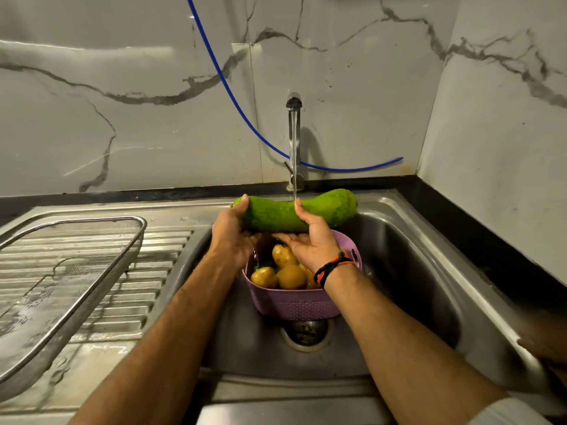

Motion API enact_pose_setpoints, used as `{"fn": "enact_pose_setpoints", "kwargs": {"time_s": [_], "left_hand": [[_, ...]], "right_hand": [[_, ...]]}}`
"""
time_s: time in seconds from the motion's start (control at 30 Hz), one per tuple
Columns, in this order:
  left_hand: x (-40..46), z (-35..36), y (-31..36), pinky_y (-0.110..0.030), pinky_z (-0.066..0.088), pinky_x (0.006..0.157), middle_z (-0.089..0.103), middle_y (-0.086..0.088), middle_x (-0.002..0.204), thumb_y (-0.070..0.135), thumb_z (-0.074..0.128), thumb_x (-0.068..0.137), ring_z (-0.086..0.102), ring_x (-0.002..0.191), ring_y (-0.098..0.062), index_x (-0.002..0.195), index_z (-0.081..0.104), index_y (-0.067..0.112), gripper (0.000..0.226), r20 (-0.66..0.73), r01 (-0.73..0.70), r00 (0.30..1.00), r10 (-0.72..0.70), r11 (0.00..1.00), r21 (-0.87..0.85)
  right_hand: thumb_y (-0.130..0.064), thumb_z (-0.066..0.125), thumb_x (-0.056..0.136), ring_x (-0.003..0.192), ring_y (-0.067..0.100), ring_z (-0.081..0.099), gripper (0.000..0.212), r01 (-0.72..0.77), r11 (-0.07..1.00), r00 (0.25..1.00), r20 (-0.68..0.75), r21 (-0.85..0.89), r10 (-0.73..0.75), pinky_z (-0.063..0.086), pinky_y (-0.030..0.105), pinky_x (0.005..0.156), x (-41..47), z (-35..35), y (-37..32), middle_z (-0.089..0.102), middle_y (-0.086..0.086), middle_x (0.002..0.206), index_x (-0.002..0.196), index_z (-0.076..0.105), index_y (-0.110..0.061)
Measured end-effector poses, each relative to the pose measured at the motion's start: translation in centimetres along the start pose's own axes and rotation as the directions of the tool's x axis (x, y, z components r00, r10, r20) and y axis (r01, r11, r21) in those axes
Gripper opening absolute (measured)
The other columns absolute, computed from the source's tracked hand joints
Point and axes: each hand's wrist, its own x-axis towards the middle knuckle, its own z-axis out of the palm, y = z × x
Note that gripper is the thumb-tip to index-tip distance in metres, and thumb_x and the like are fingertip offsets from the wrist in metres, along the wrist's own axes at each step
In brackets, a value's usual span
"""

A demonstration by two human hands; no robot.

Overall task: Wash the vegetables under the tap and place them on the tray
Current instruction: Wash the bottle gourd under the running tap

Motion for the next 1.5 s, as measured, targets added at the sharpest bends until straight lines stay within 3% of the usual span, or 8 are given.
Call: {"fn": "enact_pose_setpoints", "kwargs": {"time_s": [0.27,0.43,0.7,0.8,0.97,1.1,1.33,1.5], "left_hand": [[-1.0,-4.1,1.0,-0.042,0.061,0.066,0.061,-0.017,0.12,0.016,0.081,0.076,0.065,0.105,-0.032,0.124,0.057,0.006,0.055,-0.159,0.008,0.985,0.06,0.918,0.397],[-1.6,-5.0,0.8,-0.038,0.059,0.074,0.07,-0.011,0.107,0.02,0.088,0.07,0.067,0.094,-0.024,0.111,0.067,0.011,0.047,-0.1,0.066,0.995,0.007,0.708,0.703],[-2.2,-4.8,-0.3,-0.03,0.059,0.064,0.074,-0.011,0.1,0.019,0.091,0.068,0.07,0.086,-0.019,0.106,0.07,0.008,0.045,0.096,-0.056,0.993,-0.064,0.461,0.886],[-2.4,-4.3,-0.4,-0.035,0.06,0.084,0.071,-0.013,0.109,0.008,0.089,0.069,0.069,0.094,-0.018,0.124,0.06,0.004,0.062,0.219,-0.166,0.974,-0.05,0.498,0.851],[-2.6,-3.3,-0.7,-0.029,0.059,0.083,0.062,-0.004,0.127,0.016,0.09,0.069,0.064,0.108,-0.014,0.145,0.04,0.014,0.092,0.364,-0.333,0.93,0.043,0.517,0.789],[-2.1,-3.6,-1.2,-0.043,0.057,0.092,0.067,0.003,0.121,0.054,0.096,0.038,0.067,0.107,-0.016,0.14,0.046,0.023,0.117,0.305,-0.322,0.946,0.111,0.436,0.84],[-0.5,-5.3,-0.2,-0.043,0.061,0.083,0.073,-0.003,0.107,0.071,0.093,0.022,0.073,0.093,-0.02,0.12,0.057,0.013,0.12,0.1,-0.167,0.984,0.149,0.557,0.814],[-2.9,-4.6,1.3,-0.046,0.054,0.097,0.057,-0.004,0.133,0.047,0.093,0.054,0.063,0.112,-0.023,0.148,0.032,0.014,0.116,0.028,-0.182,0.965,0.262,0.588,0.788]], "right_hand": [[-0.024,0.075,0.083,0.117,0.036,0.06,0.05,-0.1,0.938,0.995,-0.018,-0.332,0.1,0.051,0.058,0.091,0.4,0.0,1.3,0.063,0.015,0.126,0.127,0.055,-0.011],[-0.037,0.081,0.075,0.098,0.03,0.069,0.06,-0.081,0.805,0.997,-0.06,-0.588,0.057,0.059,0.039,0.056,-0.3,-0.2,1.0,0.067,0.01,0.121,0.125,0.058,-0.014],[-0.044,0.085,0.069,0.094,0.03,0.071,0.051,-0.024,0.615,0.997,-0.067,-0.788,-0.047,0.059,0.037,0.061,-1.0,-1.2,-0.3,0.071,0.008,0.11,0.108,0.063,-0.02],[-0.047,0.086,0.067,0.087,0.029,0.073,0.058,0.002,0.55,0.994,-0.059,-0.835,-0.094,0.058,0.034,0.058,-1.7,-1.0,-1.0,0.073,0.008,0.104,0.112,0.064,-0.018],[-0.047,0.086,0.067,0.082,0.027,0.075,0.057,0.023,0.472,0.998,-0.006,-0.882,-0.061,0.062,0.042,0.067,-2.9,-0.2,-0.9,0.076,0.009,0.095,0.11,0.067,-0.014],[-0.058,0.077,0.072,0.074,0.025,0.073,0.054,0.044,0.438,0.995,0.0,-0.898,-0.102,0.059,0.037,0.061,-3.2,0.7,-0.2,0.073,0.01,0.093,0.102,0.072,-0.014],[-0.064,0.061,0.084,0.067,0.029,0.074,0.05,0.19,0.318,0.978,0.15,-0.929,-0.147,0.061,0.039,0.062,-4.4,2.2,1.3,0.075,0.008,0.077,0.088,0.072,-0.015],[-0.063,0.048,0.091,0.064,0.029,0.073,0.056,0.266,0.357,0.963,0.234,-0.895,-0.132,0.056,0.028,0.05,-5.1,2.3,1.7,0.074,0.015,0.084,0.111,0.071,-0.016]]}}
